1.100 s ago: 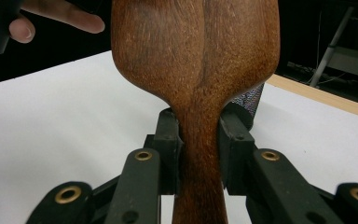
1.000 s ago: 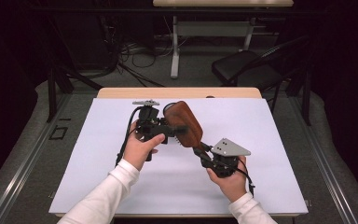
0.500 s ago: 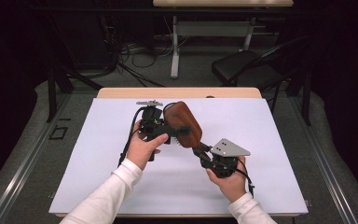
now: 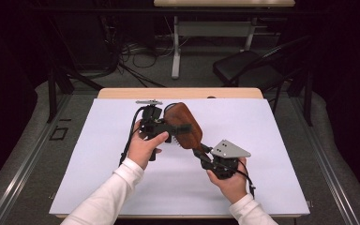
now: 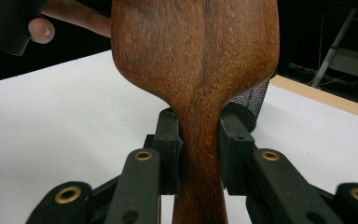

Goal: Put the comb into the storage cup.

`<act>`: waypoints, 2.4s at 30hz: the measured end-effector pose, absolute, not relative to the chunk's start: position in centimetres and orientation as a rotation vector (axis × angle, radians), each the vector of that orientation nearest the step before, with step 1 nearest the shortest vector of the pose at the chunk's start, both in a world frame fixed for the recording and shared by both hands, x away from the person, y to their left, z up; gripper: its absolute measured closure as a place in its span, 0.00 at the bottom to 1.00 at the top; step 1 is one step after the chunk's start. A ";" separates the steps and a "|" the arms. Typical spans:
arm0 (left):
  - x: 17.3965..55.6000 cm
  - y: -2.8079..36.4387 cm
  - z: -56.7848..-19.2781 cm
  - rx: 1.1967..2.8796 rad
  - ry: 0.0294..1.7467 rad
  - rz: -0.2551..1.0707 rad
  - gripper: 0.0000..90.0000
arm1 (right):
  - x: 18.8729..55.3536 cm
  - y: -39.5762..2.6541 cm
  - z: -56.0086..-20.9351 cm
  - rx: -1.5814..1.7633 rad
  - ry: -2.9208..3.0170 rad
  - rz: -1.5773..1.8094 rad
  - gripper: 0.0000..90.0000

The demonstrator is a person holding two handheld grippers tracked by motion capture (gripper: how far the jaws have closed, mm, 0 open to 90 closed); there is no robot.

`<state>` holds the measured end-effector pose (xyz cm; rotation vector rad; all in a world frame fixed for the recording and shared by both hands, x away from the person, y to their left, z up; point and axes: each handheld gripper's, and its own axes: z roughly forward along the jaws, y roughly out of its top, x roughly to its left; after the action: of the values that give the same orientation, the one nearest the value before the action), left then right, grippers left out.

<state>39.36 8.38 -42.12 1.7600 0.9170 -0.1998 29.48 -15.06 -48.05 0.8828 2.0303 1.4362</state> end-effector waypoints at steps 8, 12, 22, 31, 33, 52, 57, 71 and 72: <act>39.5 8.6 -42.1 1.762 0.928 -0.207 0.21 | 29.4 -15.0 -48.1 0.877 2.038 1.433 0.80; 39.5 8.7 -42.0 1.758 0.938 -0.207 0.21 | 29.4 -14.9 -48.1 0.876 2.041 1.432 0.80; 39.7 8.8 -42.0 1.775 0.949 -0.230 0.26 | 29.4 -14.8 -48.2 0.873 2.048 1.429 0.80; 39.7 8.9 -41.8 1.780 0.949 -0.244 0.26 | 29.4 -14.8 -48.2 0.871 2.047 1.430 0.80; 39.8 8.9 -41.8 1.783 0.948 -0.250 0.28 | 29.4 -14.8 -48.2 0.871 2.049 1.431 0.80; 39.9 9.2 -42.0 1.769 0.971 -0.301 0.39 | 29.3 -14.7 -48.4 0.861 2.053 1.429 0.80; 39.9 9.4 -41.9 1.756 0.972 -0.314 0.42 | 29.4 -14.7 -48.4 0.860 2.056 1.426 0.80; 39.9 9.6 -42.0 1.729 0.988 -0.350 0.46 | 29.4 -14.6 -48.6 0.852 2.054 1.431 0.80; 39.9 9.6 -42.0 1.727 0.987 -0.352 0.46 | 29.4 -14.6 -48.6 0.851 2.055 1.431 0.80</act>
<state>39.93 9.62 -42.03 1.7269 0.9872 -0.3525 29.39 -14.64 -48.58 0.8515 2.0554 1.4309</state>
